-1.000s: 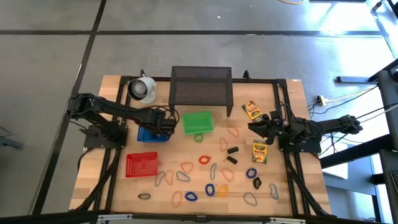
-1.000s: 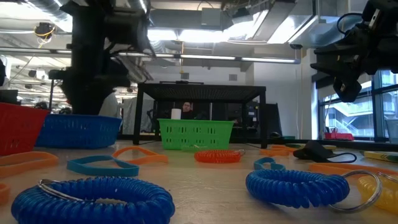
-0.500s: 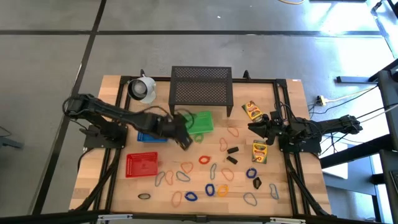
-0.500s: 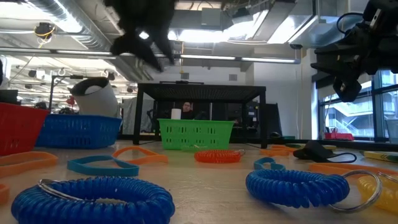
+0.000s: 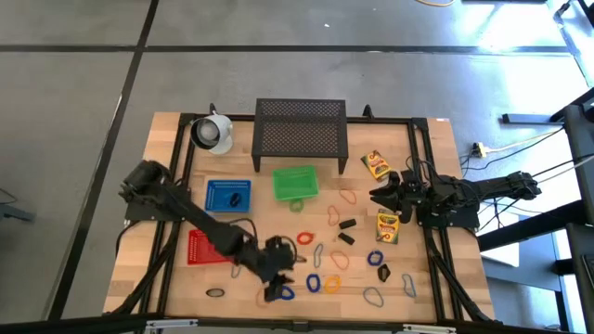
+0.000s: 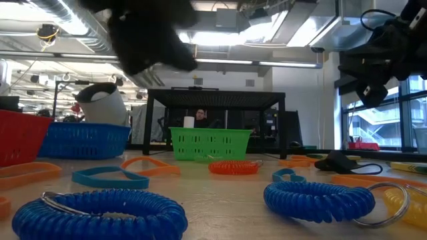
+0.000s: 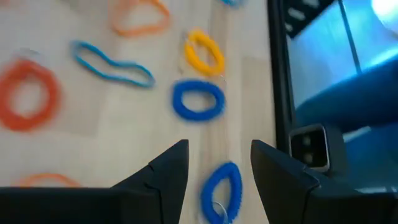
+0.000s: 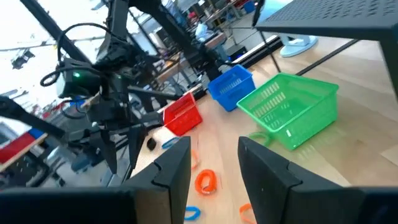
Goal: Pick & Place Office Desk Supplies
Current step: Put the left blue spring keychain into the green bin
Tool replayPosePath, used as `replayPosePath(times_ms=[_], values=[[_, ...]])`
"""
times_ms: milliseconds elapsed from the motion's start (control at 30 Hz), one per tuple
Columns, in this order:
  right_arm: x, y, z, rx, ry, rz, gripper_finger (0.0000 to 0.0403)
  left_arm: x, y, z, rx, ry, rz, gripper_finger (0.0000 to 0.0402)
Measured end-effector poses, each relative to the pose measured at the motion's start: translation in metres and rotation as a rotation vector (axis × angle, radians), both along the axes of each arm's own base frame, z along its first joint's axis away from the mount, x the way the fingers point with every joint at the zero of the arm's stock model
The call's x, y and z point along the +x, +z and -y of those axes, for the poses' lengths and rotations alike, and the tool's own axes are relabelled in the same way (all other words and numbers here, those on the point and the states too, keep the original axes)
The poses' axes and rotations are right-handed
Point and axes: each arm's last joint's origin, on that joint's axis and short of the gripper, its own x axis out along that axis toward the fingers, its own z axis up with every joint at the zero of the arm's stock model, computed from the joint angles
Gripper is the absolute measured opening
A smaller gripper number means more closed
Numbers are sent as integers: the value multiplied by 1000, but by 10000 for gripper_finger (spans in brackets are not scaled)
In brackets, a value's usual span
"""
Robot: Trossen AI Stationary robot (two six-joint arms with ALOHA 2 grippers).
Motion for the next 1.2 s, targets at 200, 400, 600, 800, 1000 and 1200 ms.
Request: replayPosePath(times_ms=[200, 400, 600, 800, 1000, 1200], values=[[0, 0, 0, -2, 1, -4, 136, 0, -28, 13, 33, -76, -60, 168], [2, -3, 0, 27, -2, -33, 136, 0, -44, 12, 201, -248, -68, 168], [4, -7, -1, 63, -6, -78, 136, 2, -46, 8, 250, -323, -56, 168], [7, -11, -1, 52, -9, -131, 136, 2, -51, 17, 257, -371, -19, 168], [9, -16, -2, 60, -14, -177, 136, 2, -68, 20, 313, -362, -44, 168], [11, -19, -2, 86, -23, -210, 136, 0, -72, 18, 364, -388, -81, 124]])
